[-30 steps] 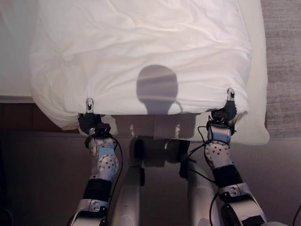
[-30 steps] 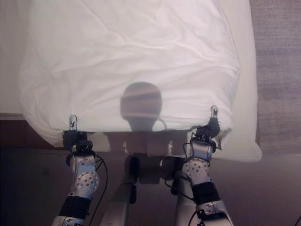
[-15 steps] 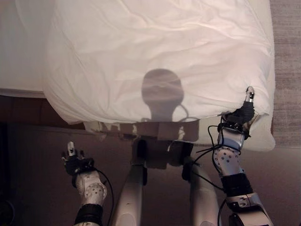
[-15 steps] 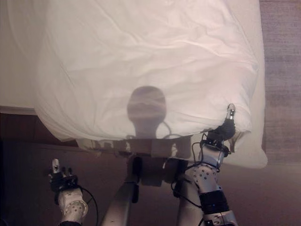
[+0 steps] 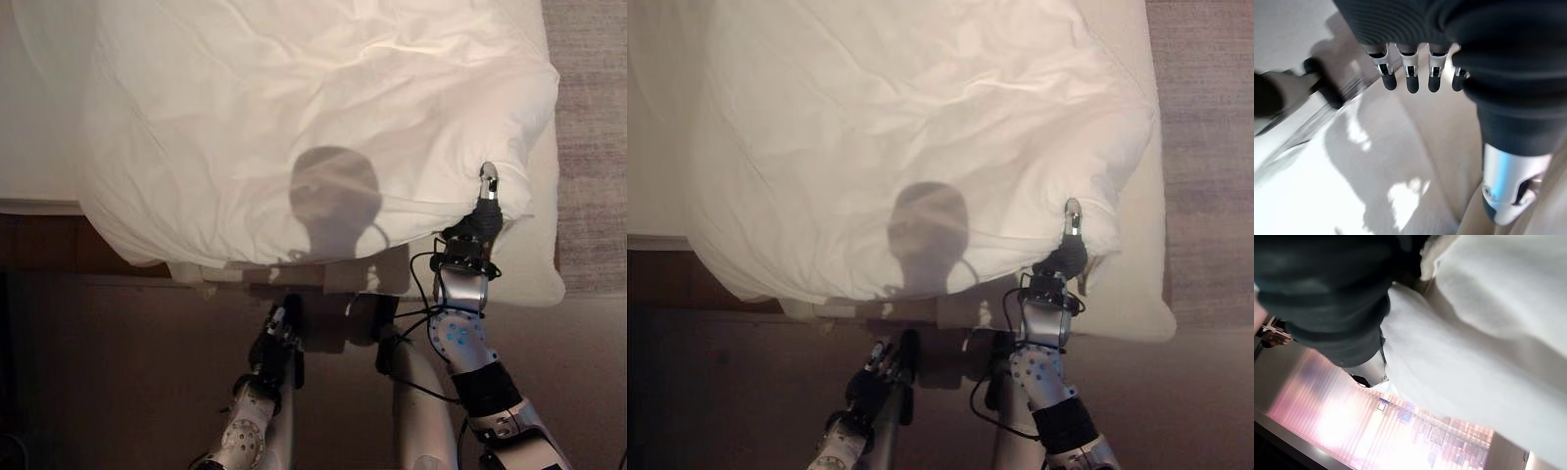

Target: Make the bed

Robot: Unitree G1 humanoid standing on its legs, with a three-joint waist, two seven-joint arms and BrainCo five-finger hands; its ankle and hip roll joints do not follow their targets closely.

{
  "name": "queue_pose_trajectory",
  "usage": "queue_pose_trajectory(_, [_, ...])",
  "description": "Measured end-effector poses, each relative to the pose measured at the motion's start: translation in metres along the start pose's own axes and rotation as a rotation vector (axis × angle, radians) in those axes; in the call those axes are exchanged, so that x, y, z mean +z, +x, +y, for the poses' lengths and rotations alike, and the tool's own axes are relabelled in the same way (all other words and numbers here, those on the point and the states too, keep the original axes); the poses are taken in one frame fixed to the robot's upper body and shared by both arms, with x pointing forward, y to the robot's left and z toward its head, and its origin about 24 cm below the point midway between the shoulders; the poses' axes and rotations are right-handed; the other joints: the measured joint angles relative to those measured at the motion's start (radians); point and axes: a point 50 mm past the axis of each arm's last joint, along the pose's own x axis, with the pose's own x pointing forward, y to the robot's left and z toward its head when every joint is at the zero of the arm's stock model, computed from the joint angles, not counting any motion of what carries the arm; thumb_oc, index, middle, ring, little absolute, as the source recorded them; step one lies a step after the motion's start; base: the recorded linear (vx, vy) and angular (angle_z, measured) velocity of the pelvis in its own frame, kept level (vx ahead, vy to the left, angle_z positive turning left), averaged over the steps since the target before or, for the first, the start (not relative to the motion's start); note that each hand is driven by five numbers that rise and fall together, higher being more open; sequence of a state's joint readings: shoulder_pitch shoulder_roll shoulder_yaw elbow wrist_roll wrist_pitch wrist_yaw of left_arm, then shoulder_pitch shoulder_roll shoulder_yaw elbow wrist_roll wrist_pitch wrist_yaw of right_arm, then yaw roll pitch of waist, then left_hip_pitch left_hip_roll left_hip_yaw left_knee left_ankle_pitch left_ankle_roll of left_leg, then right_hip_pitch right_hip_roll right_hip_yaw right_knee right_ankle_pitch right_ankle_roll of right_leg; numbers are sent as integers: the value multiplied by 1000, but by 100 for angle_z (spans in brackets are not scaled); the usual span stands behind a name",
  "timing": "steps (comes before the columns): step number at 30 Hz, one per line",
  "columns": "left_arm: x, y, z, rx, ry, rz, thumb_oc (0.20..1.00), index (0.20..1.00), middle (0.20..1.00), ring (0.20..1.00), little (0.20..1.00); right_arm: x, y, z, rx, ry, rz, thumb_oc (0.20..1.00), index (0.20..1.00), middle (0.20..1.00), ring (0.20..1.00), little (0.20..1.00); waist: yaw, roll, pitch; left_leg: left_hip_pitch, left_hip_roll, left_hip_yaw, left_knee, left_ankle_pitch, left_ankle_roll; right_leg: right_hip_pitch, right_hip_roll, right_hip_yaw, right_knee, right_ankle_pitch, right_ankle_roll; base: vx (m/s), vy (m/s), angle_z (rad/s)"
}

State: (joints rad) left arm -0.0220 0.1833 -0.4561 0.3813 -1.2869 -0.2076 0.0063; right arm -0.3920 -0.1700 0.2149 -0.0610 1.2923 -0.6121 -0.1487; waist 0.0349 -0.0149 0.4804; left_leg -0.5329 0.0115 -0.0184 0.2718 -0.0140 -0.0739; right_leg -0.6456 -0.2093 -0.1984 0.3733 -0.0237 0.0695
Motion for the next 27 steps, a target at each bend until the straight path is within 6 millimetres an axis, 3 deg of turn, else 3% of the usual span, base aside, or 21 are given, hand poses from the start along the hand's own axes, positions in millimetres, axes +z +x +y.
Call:
queue_pose_trajectory(2, [1,3,-4,-42,39,37,1000,1000,1000,1000,1000,-3,-1,0,0,16,17,200,200,200,200,200,4,0,0,7,0,0,1,0,0,9,0,0,-1,0,0,0,0,0])
queue_pose_trajectory(7, [1,18,-37,-190,43,69,1000,1000,1000,1000,1000,-14,-6,3,26,55,69,200,200,200,200,200,-22,-4,1,16,0,1,2,-3,8,25,1,0,-15,6,10,-3,1,-1])
queue_pose_trajectory(11, [-9,29,-70,-299,40,117,1000,1000,1000,1000,1000,-22,-10,4,24,73,102,200,200,200,200,200,-52,-10,0,15,-1,10,2,-4,12,25,3,4,-31,18,10,-8,4,-5])
queue_pose_trajectory(18, [-12,45,-122,-423,-13,100,1000,1000,1000,1000,1000,-25,-12,5,25,82,117,200,200,200,200,200,-51,-19,-4,17,-1,17,3,-8,10,25,4,15,-32,21,11,0,1,-3])
queue_pose_trajectory(27, [9,51,-126,-410,-57,-1,1000,1000,1000,1000,1000,-31,-14,6,8,121,120,200,200,200,200,200,-51,-58,-27,17,-1,20,5,-9,11,24,4,19,-32,21,11,0,0,0])
